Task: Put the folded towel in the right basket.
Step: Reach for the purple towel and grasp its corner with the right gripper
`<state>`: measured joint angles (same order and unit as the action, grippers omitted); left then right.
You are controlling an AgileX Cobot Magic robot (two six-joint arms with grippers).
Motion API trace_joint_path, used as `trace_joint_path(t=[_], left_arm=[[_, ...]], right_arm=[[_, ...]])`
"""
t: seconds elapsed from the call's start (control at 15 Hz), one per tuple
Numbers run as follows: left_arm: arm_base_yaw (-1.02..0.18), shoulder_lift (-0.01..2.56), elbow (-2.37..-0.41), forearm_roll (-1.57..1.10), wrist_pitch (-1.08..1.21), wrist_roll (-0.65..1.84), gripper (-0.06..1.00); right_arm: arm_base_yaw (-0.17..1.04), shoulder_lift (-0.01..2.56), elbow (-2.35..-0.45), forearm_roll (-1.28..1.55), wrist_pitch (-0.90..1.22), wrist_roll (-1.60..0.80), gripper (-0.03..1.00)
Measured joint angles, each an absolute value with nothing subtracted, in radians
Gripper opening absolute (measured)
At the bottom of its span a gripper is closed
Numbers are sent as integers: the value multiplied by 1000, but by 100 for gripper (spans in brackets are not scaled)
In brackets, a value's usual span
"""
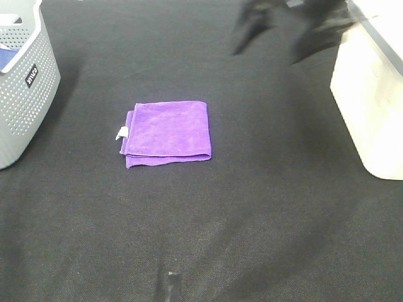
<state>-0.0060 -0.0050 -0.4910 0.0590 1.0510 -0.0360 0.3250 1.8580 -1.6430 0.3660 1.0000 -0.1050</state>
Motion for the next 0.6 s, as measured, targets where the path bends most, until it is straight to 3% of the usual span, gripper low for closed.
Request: trace_joint_path(t=[0.2, 0.6], left_arm=[[-6, -5, -491, 59, 1051, -36, 99], [-6, -5, -491, 59, 1051, -36, 99]], right_arm=[[324, 2069, -1791, 420, 1003, -105, 98], [324, 2356, -1913, 518, 882, -139, 98]])
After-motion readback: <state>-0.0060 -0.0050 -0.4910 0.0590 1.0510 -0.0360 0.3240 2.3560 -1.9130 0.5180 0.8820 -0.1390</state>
